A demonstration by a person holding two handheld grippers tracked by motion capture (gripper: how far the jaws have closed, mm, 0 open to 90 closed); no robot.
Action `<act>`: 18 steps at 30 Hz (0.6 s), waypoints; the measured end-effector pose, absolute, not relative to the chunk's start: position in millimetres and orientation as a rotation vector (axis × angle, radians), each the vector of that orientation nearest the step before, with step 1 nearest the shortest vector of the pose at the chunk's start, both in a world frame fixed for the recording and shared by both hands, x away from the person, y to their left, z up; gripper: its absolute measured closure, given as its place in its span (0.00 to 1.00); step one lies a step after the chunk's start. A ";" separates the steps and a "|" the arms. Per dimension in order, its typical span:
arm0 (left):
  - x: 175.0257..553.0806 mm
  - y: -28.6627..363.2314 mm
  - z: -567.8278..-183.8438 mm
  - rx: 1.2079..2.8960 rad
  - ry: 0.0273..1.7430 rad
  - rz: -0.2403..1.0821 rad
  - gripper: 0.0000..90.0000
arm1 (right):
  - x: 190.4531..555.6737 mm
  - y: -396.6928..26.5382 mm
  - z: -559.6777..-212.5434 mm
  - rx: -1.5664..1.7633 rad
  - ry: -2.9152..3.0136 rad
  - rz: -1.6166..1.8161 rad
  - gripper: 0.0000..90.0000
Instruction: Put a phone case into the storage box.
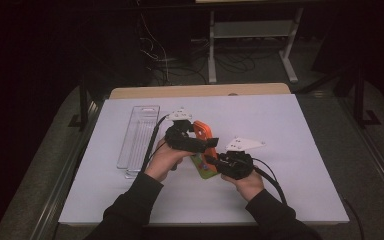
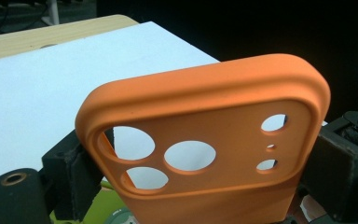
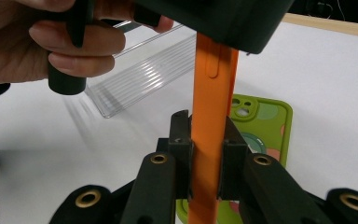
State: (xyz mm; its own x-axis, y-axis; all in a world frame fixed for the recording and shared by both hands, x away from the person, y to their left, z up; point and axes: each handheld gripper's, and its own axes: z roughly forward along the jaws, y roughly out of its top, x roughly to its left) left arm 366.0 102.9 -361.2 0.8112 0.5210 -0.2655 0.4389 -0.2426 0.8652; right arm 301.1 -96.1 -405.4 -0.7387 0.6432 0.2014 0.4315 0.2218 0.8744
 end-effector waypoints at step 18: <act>367.1 107.5 -359.0 1.899 0.731 0.125 0.15 | 300.8 -120.7 -405.1 0.956 2.379 1.424 0.41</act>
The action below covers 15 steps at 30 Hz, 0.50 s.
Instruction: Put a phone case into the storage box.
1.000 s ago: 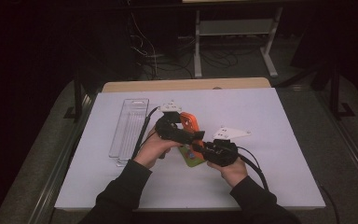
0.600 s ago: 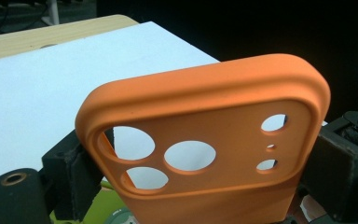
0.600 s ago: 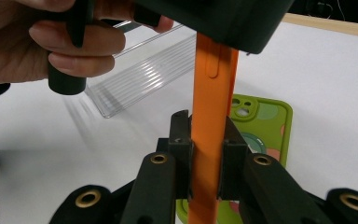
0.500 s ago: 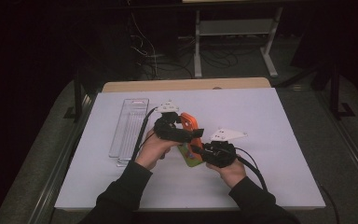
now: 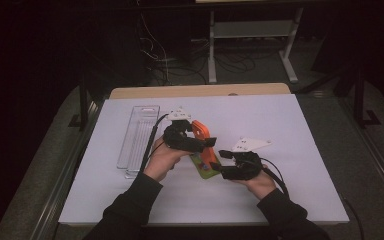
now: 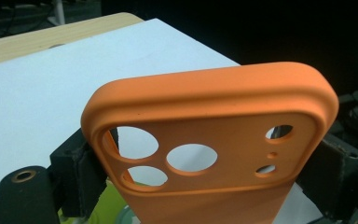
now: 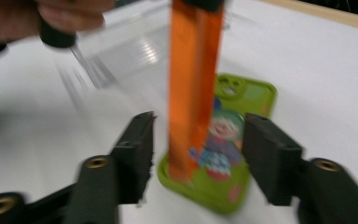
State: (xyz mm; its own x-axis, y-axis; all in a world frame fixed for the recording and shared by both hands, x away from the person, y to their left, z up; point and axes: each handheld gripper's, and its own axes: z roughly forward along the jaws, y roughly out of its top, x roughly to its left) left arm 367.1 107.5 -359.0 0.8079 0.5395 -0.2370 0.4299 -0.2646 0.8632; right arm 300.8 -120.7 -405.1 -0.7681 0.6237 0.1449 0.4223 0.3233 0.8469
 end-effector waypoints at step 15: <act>368.6 114.7 -354.2 1.907 0.758 0.170 0.16 | 284.6 -165.7 -432.0 1.051 2.437 1.222 0.00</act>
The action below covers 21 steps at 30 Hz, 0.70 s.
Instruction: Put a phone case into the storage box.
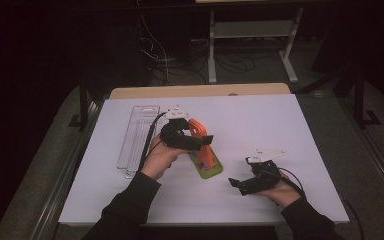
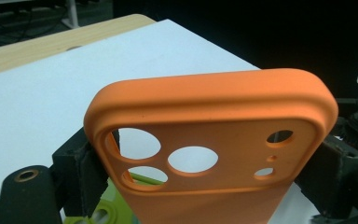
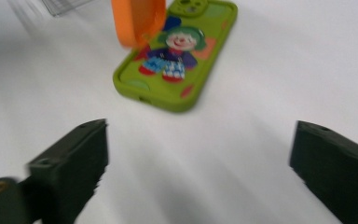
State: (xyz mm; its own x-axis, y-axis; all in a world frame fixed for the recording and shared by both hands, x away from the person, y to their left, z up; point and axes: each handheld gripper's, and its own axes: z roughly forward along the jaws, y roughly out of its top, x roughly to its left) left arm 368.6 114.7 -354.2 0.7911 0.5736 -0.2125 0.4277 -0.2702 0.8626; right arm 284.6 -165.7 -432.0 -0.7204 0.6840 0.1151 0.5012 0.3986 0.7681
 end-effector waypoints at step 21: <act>389.9 139.4 -313.3 1.934 0.779 0.303 0.16 | 278.7 -184.8 -443.3 1.104 2.397 1.221 0.00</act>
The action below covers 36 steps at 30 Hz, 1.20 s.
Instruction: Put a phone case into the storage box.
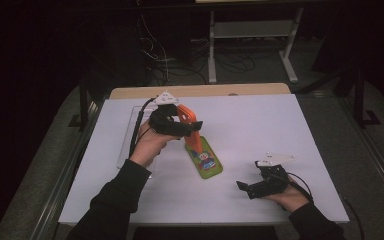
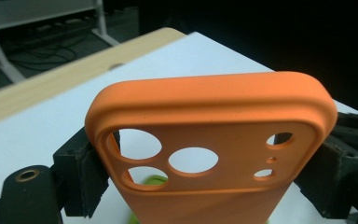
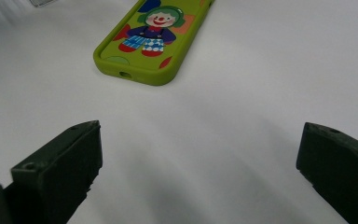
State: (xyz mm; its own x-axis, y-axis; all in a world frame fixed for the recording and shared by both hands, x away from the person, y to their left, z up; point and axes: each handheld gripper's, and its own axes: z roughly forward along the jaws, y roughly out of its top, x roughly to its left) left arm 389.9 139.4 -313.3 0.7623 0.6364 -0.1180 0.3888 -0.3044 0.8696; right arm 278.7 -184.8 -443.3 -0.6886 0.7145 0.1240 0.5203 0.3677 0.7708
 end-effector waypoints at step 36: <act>475.8 212.3 -266.1 2.005 1.218 0.611 0.17 | 278.7 -184.8 -439.6 1.111 2.414 1.252 0.00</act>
State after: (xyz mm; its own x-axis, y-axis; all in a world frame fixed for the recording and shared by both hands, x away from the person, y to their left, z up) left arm 475.8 212.3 -266.1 0.4463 0.8942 0.0352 0.5628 -0.3110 0.7658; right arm 278.7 -184.8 -439.6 -0.6961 0.7015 0.1528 0.5292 0.3575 0.7695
